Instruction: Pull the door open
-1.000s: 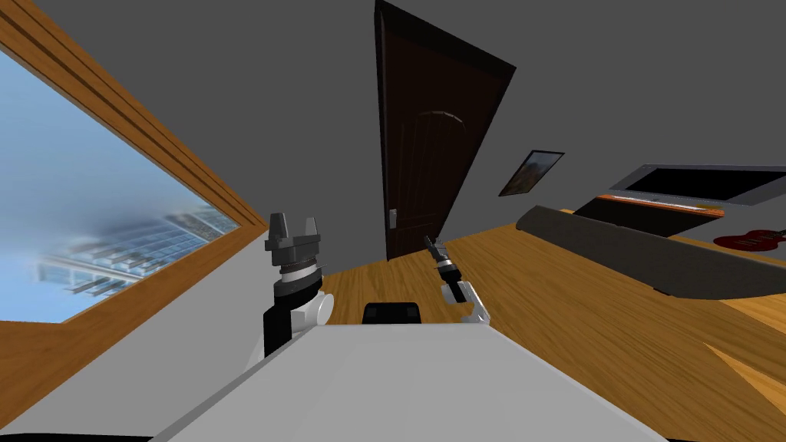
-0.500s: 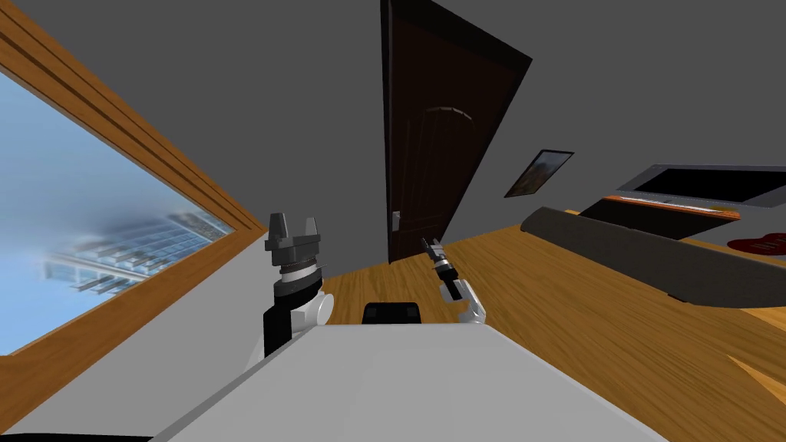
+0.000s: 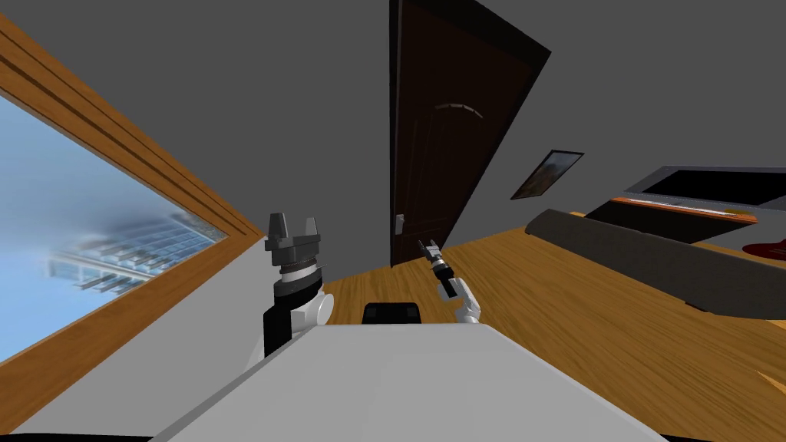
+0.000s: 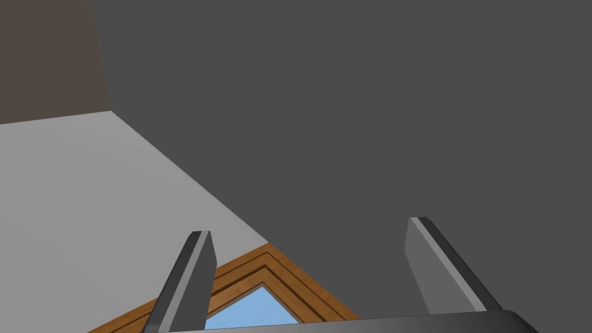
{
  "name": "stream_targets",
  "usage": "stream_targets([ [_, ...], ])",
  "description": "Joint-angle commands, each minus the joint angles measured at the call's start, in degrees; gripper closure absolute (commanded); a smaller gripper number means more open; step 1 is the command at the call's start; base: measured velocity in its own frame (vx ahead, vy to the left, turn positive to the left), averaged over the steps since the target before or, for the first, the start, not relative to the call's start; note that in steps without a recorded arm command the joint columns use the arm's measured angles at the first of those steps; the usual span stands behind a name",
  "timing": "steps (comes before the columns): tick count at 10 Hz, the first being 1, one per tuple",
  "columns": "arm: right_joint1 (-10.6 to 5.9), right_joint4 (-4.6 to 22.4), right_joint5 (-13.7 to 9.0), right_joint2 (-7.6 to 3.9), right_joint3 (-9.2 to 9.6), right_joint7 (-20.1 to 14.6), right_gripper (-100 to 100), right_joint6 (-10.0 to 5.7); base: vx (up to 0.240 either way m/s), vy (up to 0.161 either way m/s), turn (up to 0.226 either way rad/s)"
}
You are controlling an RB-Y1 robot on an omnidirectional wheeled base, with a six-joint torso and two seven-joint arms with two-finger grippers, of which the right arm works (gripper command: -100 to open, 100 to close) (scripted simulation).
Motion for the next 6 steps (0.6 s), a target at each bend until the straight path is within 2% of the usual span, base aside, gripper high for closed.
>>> stream_targets([
  [1, -0.49, 1.0, 1.7, 0.07, -0.06, 0.6, -100, 0.02, 0.106, 0.050, 0.008],
  [4, -2.22, 4.4, 5.6, 0.72, -0.45, 2.4, -100, -0.19, 0.140, 0.064, 0.011],
  [6, -3.33, 6.5, 8.1, 1.21, -0.70, 3.5, -100, -0.32, 0.203, 0.050, 0.015],
])
